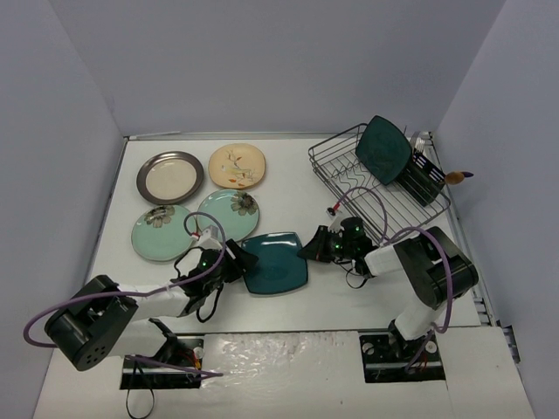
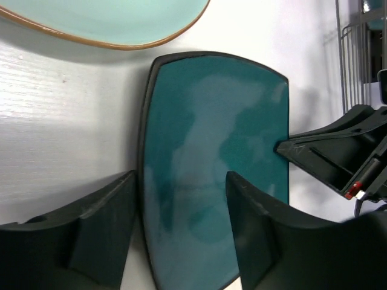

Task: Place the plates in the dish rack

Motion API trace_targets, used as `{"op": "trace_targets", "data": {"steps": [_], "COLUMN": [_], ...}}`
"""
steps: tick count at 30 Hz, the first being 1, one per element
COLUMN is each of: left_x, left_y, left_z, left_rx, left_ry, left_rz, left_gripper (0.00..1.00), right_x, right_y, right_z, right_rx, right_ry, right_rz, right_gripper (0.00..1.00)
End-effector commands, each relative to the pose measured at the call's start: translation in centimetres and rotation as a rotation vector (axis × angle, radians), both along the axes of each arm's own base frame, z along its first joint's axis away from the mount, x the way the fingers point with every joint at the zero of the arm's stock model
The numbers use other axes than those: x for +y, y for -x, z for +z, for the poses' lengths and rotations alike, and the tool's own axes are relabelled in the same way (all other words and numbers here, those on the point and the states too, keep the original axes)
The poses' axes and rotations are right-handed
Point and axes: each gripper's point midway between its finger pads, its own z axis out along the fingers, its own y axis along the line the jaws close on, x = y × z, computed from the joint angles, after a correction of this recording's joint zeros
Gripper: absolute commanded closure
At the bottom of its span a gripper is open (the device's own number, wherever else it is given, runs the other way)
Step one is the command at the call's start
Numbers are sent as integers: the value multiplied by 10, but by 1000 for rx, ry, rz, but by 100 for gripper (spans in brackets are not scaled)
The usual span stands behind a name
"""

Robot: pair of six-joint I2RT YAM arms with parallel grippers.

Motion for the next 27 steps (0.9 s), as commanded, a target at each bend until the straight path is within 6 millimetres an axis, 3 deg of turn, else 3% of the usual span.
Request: {"op": "trace_targets", "data": {"steps": [1, 6, 13, 23, 27], "left_x": [15, 14, 28, 20, 15], "left_y": [21, 24, 33, 45, 45], "left_z": [-30, -27, -35, -46, -46], "left_rx": [110, 136, 193, 264, 271], "left_ry": [-77, -70, -107, -78, -70], "left_rz": [2, 0, 35, -10, -27], "left_gripper": [35, 18, 5, 6, 15], "right_x": [16, 17, 16, 16, 12], "right_y": [-10, -14, -22, -30, -31], "right_z": [38, 50, 69, 80, 74], "right_rx": [-21, 3, 4, 11, -9], "right_ry": [-94, -113, -147, -191, -141], "right_rz": [-4, -41, -91, -149, -140], "right_gripper": [100, 100, 100, 100, 100]}}
